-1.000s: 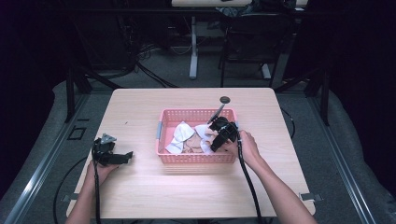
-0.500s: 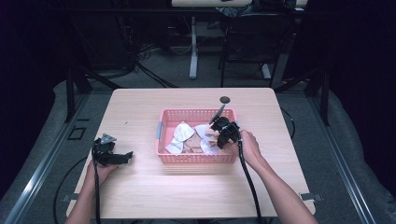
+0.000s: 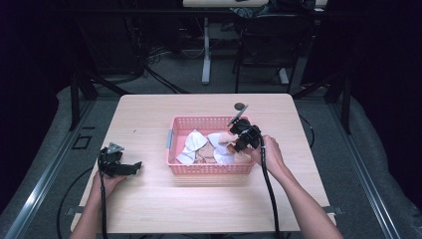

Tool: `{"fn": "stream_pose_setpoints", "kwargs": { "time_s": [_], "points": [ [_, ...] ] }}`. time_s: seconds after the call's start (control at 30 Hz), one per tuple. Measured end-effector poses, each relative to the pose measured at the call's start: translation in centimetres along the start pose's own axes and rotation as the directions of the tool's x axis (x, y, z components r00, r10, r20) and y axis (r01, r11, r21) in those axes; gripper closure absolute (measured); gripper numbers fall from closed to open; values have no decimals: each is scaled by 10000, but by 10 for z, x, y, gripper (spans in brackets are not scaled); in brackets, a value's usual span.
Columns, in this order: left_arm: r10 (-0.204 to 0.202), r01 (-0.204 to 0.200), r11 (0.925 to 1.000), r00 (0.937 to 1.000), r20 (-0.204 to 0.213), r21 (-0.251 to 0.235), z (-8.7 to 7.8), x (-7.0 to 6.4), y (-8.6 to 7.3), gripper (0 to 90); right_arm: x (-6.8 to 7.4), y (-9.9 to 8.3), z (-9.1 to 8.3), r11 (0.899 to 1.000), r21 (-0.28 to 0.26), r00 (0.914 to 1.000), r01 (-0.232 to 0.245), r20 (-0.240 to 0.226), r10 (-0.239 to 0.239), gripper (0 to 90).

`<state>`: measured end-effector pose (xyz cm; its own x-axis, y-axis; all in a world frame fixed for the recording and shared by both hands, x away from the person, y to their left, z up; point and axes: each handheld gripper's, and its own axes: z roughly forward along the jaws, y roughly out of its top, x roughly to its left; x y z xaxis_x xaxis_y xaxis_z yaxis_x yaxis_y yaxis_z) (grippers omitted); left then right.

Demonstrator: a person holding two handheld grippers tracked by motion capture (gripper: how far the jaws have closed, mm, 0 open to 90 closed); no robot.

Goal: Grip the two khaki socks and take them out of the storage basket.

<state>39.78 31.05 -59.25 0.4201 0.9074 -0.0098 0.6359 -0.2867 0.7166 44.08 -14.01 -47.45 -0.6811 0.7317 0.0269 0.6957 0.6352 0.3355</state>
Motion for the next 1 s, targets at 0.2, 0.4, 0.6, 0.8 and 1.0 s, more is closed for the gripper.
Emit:
{"fn": "stream_pose_setpoints", "kwargs": {
  "time_s": [0.2, 0.4, 0.6, 0.8, 1.0],
  "points": [
    [3, -3, 10000, 10000, 1, 4, 0, 0, 0, 15, -1, -1, -19, 9977, -678, 9998, -25, -196, 12, 860],
    [0, 0, 10000, 10000, 1, -1, 0, 0, 0, 15, -3, 1, -41, 9945, -1048, 9996, 43, -279, -72, 860],
    [-2, 2, 10000, 10000, -7, -13, 0, 0, 0, 15, -4, 4, -57, 9905, -1376, 9994, -24, -348, -24, 860],
    [-6, 6, 10000, 10000, -3, -6, 0, 0, 0, 15, -4, 8, -71, 9877, -1563, 9990, -12, -436, -57, 860],
    [0, 0, 10000, 10000, -7, -9, 0, 0, 0, 15, 0, 10, -78, 9824, -1865, 9991, 25, -405, -102, 861]
  ]
}}
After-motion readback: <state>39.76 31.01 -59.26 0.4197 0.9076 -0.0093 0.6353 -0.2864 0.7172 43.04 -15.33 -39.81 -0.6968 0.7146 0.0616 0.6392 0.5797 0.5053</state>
